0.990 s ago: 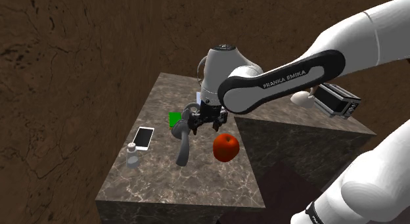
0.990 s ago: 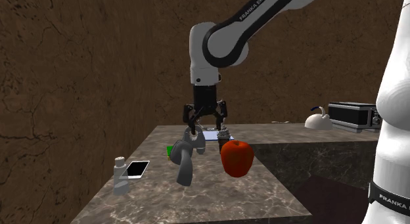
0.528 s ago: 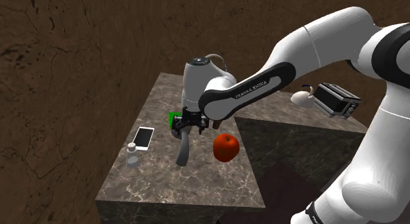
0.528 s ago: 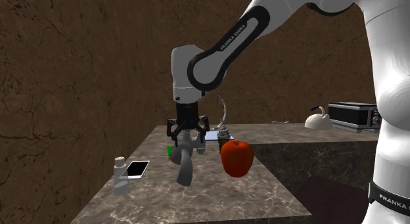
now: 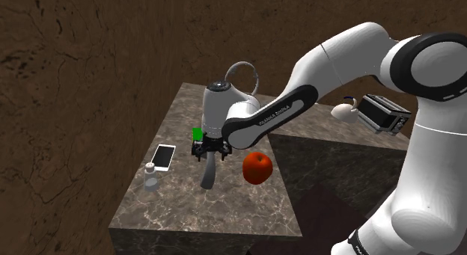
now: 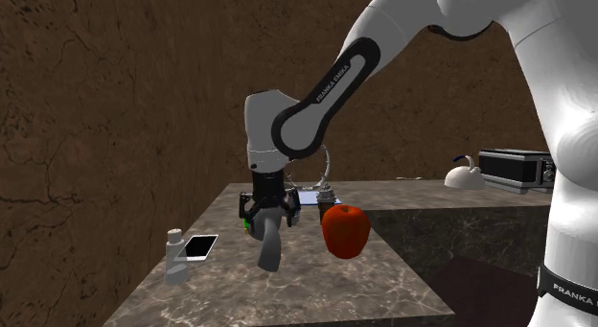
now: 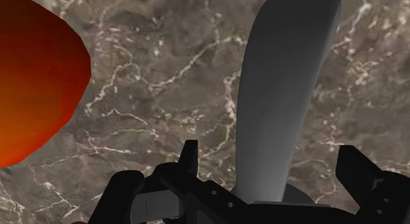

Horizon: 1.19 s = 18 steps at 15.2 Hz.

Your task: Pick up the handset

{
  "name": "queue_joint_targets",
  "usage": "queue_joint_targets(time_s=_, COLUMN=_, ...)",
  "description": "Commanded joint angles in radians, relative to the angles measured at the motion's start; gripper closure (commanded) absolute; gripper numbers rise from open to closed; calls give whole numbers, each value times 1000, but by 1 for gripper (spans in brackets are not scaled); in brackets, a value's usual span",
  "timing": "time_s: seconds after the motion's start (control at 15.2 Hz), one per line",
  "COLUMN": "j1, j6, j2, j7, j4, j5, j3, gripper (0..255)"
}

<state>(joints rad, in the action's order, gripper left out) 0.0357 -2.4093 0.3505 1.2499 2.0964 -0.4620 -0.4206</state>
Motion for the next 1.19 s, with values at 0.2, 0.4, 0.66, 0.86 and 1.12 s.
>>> queue_joint_targets(time_s=0.2, j1=-5, j6=-17, j2=18, j7=13, j4=2, j5=-16, j3=8, gripper=255)
queue_joint_targets(time_s=0.4, j1=-5, j6=-18, j2=18, j7=13, j4=2, j5=-17, j3=8, gripper=255)
queue_joint_targets(time_s=0.66, j1=-5, j6=-18, j2=19, j7=13, j4=1, j5=-17, j3=9, gripper=255)
queue_joint_targets(time_s=0.86, j1=1, j6=3, j2=-3, j7=-2, j4=-1, j5=3, j3=-2, gripper=255)
queue_joint_targets(time_s=1.12, j1=12, j6=41, j2=-42, j7=-31, j4=-7, j5=38, j3=-18, gripper=255)
